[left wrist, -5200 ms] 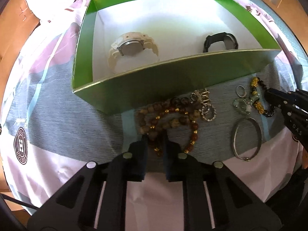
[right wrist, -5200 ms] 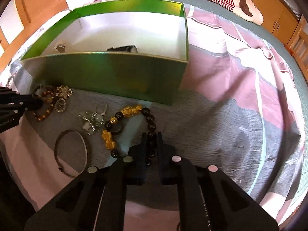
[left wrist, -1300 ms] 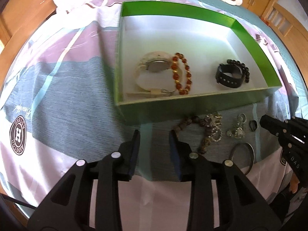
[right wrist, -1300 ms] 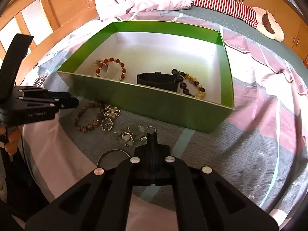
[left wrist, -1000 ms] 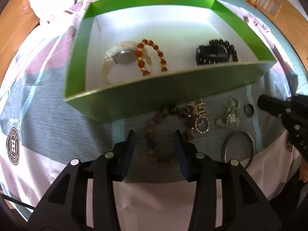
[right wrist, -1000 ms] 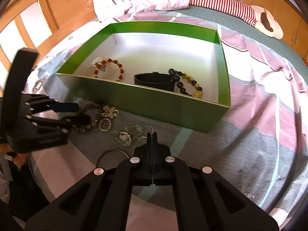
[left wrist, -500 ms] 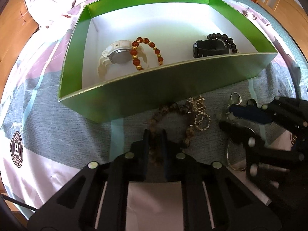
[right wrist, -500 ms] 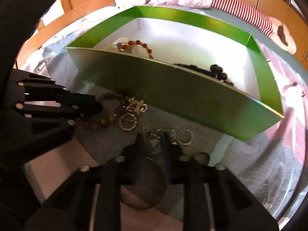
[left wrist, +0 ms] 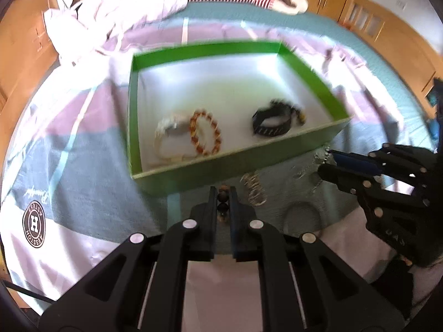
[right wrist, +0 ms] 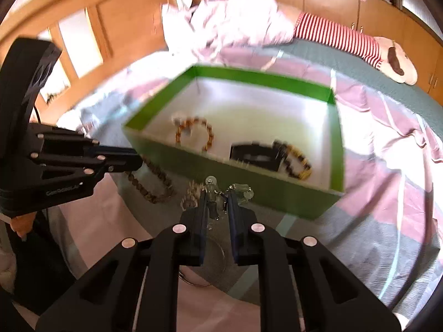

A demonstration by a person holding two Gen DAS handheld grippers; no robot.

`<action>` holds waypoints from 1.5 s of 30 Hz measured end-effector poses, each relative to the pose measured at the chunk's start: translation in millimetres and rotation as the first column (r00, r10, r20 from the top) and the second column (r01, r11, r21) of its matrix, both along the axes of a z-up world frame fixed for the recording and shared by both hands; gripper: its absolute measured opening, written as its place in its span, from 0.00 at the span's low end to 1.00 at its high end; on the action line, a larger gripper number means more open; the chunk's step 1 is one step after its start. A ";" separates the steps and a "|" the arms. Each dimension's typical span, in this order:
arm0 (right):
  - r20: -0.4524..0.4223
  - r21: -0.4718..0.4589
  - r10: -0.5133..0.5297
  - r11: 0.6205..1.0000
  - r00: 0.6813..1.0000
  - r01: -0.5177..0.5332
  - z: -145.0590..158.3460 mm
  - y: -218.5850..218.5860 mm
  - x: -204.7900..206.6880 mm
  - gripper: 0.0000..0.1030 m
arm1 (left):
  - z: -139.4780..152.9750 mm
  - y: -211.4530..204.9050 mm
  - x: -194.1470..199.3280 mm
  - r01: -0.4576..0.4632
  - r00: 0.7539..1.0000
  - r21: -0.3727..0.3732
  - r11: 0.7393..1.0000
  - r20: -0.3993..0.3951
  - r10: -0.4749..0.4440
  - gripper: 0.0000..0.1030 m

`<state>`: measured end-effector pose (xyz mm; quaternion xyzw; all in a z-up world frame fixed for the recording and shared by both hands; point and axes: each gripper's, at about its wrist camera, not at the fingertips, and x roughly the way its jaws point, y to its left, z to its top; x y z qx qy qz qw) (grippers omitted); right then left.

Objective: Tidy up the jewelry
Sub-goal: 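Drop the brown bracelet and silver charm into the green box, then grasp a small clear-stone silver pendant with the left tool while the right tool grasps the silver bangle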

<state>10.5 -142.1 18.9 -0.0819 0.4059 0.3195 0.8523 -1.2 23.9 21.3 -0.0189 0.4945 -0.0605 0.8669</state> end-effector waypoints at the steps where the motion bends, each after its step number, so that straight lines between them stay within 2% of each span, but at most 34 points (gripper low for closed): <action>1: 0.012 0.032 -0.007 0.999 1.000 0.007 8.7 -5.0 0.5 0.14 | 12.3 0.6 -1.5 0.003 1.000 -0.020 1.000 0.024 -0.003 0.08; 6: 0.101 0.096 -0.056 0.994 0.993 0.046 44.3 -15.6 11.5 0.14 | 59.0 -1.6 1.9 0.011 0.993 -0.044 0.999 0.121 -0.005 0.08; 11: 0.101 0.109 -0.107 0.989 0.989 0.096 53.4 -13.8 50.2 0.14 | 80.4 -1.3 34.6 0.006 0.986 -0.029 1.000 0.167 -0.001 0.08; 14: 0.082 0.085 -0.136 0.988 0.987 0.129 42.5 -12.6 71.5 0.14 | 69.8 1.0 59.1 -0.015 0.989 -0.031 0.999 0.145 0.019 0.08; 18: 0.027 0.074 -0.161 0.985 0.987 0.159 16.9 -3.7 94.6 0.14 | 40.6 9.4 84.8 -0.072 0.992 -0.006 0.997 0.104 0.072 0.08; 21: 0.029 0.072 -0.170 0.983 0.985 0.167 7.8 3.8 101.7 0.17 | 28.0 18.2 95.2 -0.103 0.990 0.002 0.995 0.094 0.102 0.08; 23: 0.038 0.071 -0.179 0.982 0.983 0.176 7.0 3.8 99.9 0.39 | 28.2 26.5 96.8 -0.134 0.985 -0.022 0.991 0.105 0.135 0.11; 24: 0.037 0.074 -0.181 0.981 0.983 0.178 8.5 2.0 97.5 0.53 | 29.2 29.5 96.1 -0.137 0.985 -0.036 0.990 0.103 0.140 0.23; 25: 0.034 0.082 -0.180 0.981 0.983 0.177 11.4 -1.3 93.1 0.53 | 30.3 31.0 94.6 -0.132 0.986 -0.047 0.990 0.097 0.136 0.34; 26: 0.029 0.091 -0.171 0.982 0.985 0.168 15.2 -4.5 88.2 0.53 | 32.5 32.0 90.6 -0.128 0.986 -0.056 0.990 0.096 0.133 0.36; 28: 0.017 0.095 -0.152 0.984 0.988 0.149 23.2 -12.2 74.1 0.53 | 35.8 29.8 80.5 -0.111 0.988 -0.052 0.992 0.098 0.116 0.36; 31: -0.001 0.080 -0.127 0.989 0.992 0.126 28.0 -23.9 50.0 0.53 | 34.5 17.3 55.1 -0.021 0.997 -0.073 0.997 0.071 0.027 0.36; 33: -0.016 0.051 -0.117 0.992 0.993 0.118 22.4 -29.3 37.2 0.53 | 25.4 1.0 34.0 0.056 0.997 -0.084 0.995 0.050 -0.051 0.36; 36: -0.067 -0.030 -0.149 0.989 0.987 0.148 -3.1 -36.8 23.9 0.53 | -3.5 -22.9 14.6 0.109 0.994 -0.046 0.993 -0.008 -0.109 0.38; 38: -0.118 -0.102 -0.180 0.980 0.977 0.168 -26.3 -38.3 20.9 0.53 | -27.5 -33.1 16.1 0.097 0.993 -0.023 0.995 -0.060 -0.099 0.38; 41: -0.164 -0.143 -0.176 0.978 0.971 0.153 -41.5 -34.4 18.2 0.55 | -51.4 -37.2 28.4 0.043 0.994 -0.031 0.999 -0.101 -0.046 0.41; 43: -0.156 -0.158 -0.154 0.979 0.976 0.129 -42.5 -30.3 14.5 0.59 | -58.6 -37.3 34.6 0.002 0.995 -0.022 1.000 -0.100 -0.004 0.53; 45: -0.159 -0.174 -0.118 0.981 0.980 0.090 -43.4 -24.2 10.4 0.63 | -62.8 -34.5 37.8 -0.029 0.996 -0.006 1.000 -0.084 0.028 0.58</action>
